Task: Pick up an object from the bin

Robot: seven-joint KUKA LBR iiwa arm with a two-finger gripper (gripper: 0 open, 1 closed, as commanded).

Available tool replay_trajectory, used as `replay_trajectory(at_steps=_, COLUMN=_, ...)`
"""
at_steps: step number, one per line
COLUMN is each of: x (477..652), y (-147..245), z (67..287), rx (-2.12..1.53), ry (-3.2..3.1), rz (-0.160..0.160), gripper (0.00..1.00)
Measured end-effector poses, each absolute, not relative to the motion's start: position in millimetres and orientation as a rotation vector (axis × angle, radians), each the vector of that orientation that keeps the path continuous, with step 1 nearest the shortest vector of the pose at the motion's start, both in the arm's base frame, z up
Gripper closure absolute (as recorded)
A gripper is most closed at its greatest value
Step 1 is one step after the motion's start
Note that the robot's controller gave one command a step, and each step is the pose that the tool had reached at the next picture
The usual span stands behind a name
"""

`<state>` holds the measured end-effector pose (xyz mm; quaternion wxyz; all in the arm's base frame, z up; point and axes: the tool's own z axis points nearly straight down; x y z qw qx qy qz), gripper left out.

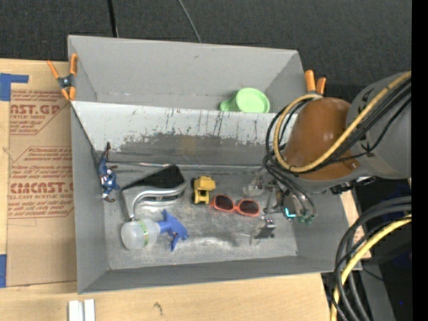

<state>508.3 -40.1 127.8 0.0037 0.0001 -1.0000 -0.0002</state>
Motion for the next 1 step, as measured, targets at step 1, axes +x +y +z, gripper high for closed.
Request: replay_trajectory(at_steps=1, x=510.3, y=-40.1, z=131.4, rx=0.001, ry=-3.141, rz=0.000, gripper=0.00)
